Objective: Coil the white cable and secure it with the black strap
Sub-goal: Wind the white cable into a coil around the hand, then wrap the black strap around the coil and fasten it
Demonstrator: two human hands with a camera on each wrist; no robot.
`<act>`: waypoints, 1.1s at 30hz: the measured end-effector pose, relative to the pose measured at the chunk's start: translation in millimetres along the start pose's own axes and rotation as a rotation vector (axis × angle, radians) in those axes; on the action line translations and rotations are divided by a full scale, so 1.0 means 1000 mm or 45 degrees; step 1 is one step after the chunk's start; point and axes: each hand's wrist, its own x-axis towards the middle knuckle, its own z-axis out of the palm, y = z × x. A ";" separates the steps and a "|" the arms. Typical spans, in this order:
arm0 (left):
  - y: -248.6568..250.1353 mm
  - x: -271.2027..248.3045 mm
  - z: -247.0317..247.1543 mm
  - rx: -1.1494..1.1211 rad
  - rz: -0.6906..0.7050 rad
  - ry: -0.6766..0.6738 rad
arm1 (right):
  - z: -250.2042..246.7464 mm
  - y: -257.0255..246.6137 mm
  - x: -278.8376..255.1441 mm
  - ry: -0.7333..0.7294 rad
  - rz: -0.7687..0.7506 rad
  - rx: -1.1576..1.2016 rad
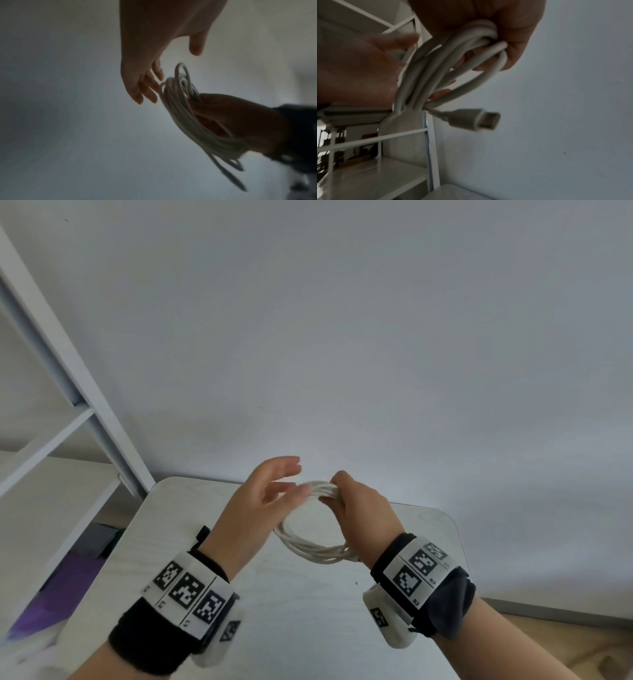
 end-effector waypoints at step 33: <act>-0.102 -0.065 -0.081 0.679 -0.172 0.176 | 0.141 -0.064 0.016 -0.656 -0.315 0.523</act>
